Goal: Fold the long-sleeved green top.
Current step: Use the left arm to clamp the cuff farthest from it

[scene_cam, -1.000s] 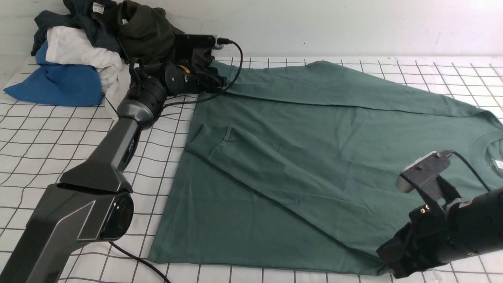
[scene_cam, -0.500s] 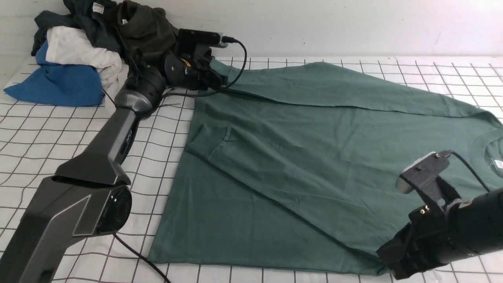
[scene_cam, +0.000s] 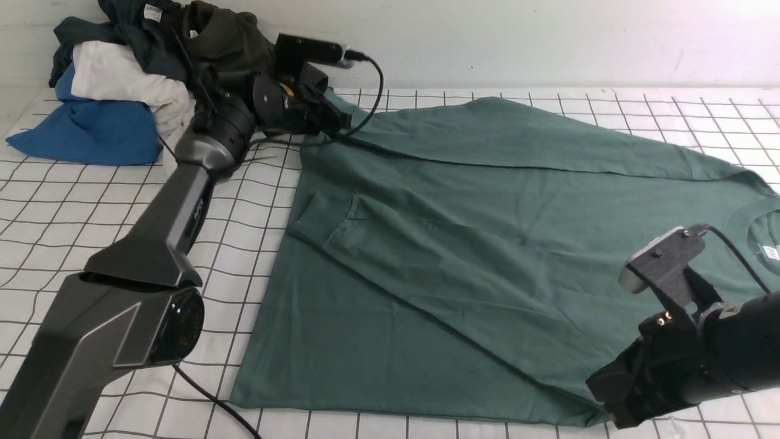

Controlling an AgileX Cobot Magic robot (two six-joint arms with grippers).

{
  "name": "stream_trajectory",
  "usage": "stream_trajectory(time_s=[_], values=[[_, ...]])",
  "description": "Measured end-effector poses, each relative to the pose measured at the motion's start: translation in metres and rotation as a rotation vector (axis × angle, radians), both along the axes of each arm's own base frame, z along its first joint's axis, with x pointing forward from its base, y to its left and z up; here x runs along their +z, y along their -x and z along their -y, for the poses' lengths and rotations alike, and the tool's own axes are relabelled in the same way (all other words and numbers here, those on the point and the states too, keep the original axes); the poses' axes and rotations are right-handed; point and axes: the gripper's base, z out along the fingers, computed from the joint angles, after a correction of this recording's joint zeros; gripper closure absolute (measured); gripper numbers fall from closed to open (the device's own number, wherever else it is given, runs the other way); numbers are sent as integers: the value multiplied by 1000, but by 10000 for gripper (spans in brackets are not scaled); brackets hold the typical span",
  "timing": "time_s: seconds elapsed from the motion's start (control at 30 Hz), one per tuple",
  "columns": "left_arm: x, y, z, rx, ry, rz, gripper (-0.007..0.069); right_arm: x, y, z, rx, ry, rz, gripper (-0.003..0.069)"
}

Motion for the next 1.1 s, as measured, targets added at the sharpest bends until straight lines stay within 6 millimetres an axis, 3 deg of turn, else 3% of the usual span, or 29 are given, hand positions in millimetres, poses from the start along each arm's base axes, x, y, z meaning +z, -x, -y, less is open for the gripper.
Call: stream_trajectory(time_s=[0.03,0.07,0.23,0.33,0.5,0.87,0.97,1.1], values=[[-16,-1,-2,15,13,-28,513,0,0,0,0,3,3,669],[-20,-2,-5,35,45,-30,472,0,-1,0,0,5,7,669],[-16,-5,-20,88,177,-62,257,0,-2,1,1,18,21,669],[-12,-8,-27,104,205,-32,222,0,-3,2,-8,21,37,669],[-10,-10,-36,115,208,-16,259,1,-6,3,-26,27,68,669],[-9,-10,-25,53,234,46,316,1,-6,3,-27,28,70,669],[-19,-9,-23,20,221,16,389,1,-6,3,-27,28,70,669],[-22,-7,-19,-34,211,17,554,1,-6,3,-27,28,70,669]])
